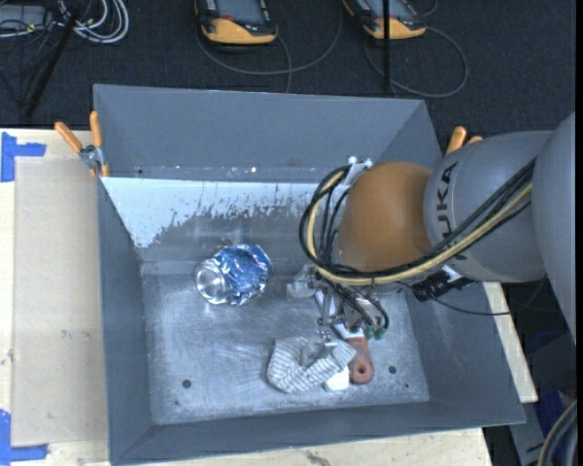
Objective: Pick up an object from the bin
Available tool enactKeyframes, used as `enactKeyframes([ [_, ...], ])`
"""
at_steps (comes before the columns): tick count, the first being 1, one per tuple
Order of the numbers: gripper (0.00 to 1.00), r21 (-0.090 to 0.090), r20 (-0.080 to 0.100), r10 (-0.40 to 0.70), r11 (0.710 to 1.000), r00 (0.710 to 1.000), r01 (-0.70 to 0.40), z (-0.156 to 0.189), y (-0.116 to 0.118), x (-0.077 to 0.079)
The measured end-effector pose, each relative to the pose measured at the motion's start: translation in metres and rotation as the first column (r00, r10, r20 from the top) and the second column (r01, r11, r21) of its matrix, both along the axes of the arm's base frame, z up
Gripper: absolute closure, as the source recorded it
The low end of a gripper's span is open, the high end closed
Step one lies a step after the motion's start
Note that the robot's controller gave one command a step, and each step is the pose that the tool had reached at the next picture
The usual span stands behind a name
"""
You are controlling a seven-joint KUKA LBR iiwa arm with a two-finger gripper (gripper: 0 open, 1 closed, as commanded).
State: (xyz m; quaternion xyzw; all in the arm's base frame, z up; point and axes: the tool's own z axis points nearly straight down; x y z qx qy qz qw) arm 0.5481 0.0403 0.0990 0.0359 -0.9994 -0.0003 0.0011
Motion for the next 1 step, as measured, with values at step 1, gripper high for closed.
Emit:
enactKeyframes([
  [1, 0.00, -0.003, 0.004, -0.092, 0.996, 0.996, 0.092, -0.0221, -0.0007, -0.0005],
])
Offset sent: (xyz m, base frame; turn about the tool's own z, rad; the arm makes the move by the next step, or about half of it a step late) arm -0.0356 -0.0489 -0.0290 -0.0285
